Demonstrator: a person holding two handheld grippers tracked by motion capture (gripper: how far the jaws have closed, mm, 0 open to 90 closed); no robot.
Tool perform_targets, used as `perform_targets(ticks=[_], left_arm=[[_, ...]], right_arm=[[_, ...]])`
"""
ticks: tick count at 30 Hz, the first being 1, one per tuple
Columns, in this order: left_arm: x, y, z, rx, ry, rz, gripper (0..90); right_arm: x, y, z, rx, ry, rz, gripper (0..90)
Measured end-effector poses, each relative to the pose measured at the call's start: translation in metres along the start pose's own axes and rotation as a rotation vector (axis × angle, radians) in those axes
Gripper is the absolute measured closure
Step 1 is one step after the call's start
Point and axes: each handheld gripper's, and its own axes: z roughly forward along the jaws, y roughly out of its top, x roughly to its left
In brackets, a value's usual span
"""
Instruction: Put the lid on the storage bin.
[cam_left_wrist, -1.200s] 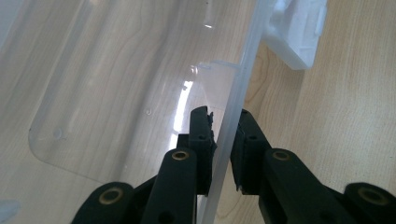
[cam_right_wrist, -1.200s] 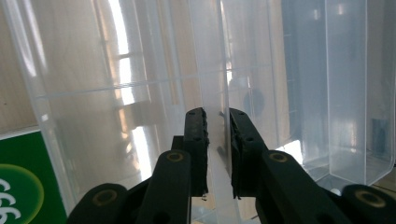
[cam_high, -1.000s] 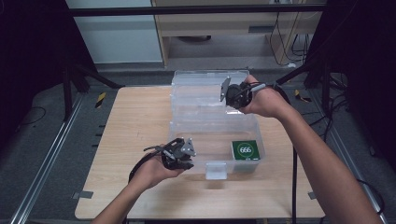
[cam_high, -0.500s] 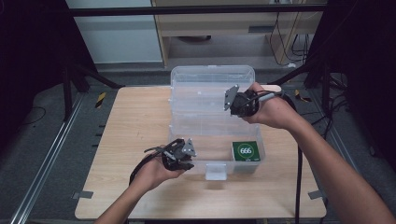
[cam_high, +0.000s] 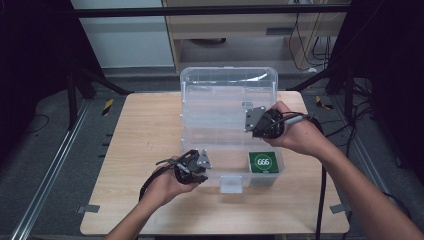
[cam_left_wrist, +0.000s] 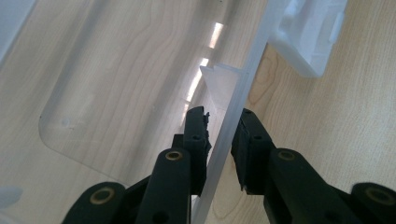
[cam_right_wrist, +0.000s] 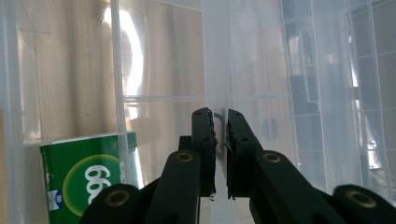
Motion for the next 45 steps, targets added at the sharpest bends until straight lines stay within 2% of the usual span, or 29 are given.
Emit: perform_targets(ticks=[1, 3, 6, 7, 10, 11, 22, 33, 34, 43, 45], left_arm=[[0.002, 0.001, 0.000, 0.000, 0.005, 0.036, 75.8], [0.002, 0.001, 0.000, 0.004, 0.007, 0.038, 75.8], [0.002, 0.001, 0.000, 0.005, 0.010, 0.040, 75.6], [0.000, 0.000, 0.000, 0.002, 0.008, 0.022, 75.6], [-0.001, 0.000, 0.000, -0.002, 0.009, 0.014, 75.5], [0.001, 0.000, 0.000, -0.001, 0.011, 0.038, 75.5], [0.000, 0.001, 0.001, -0.016, 0.012, 0.031, 75.5], [-0.001, 0.000, 0.002, -0.026, 0.012, 0.031, 75.4], [-0.002, -0.001, 0.002, -0.028, 0.008, 0.012, 75.3], [-0.002, -0.002, 0.002, -0.036, 0.008, 0.013, 74.9], [-0.004, -0.002, 0.002, -0.039, 0.005, -0.015, 74.9]], right_arm=[[0.003, -0.001, -0.001, -0.004, -0.001, 0.003, 83.7], [0.008, -0.003, -0.002, -0.015, -0.009, -0.002, 83.4], [0.013, -0.005, -0.003, -0.030, -0.017, -0.006, 82.9], [0.014, -0.006, -0.004, -0.032, -0.018, -0.004, 82.7], [0.017, -0.009, -0.005, -0.039, -0.019, -0.001, 82.3], [0.017, -0.010, -0.005, -0.046, -0.015, 0.005, 82.2], [0.013, -0.010, -0.003, -0.046, -0.021, 0.006, 81.0], [0.023, -0.013, -0.006, -0.068, -0.026, 0.024, 81.6], [0.026, -0.014, -0.006, -0.073, -0.023, 0.024, 81.6], [0.041, -0.018, -0.008, -0.082, -0.016, 0.037, 80.6], [0.042, -0.018, -0.008, -0.084, -0.011, 0.037, 80.4]])
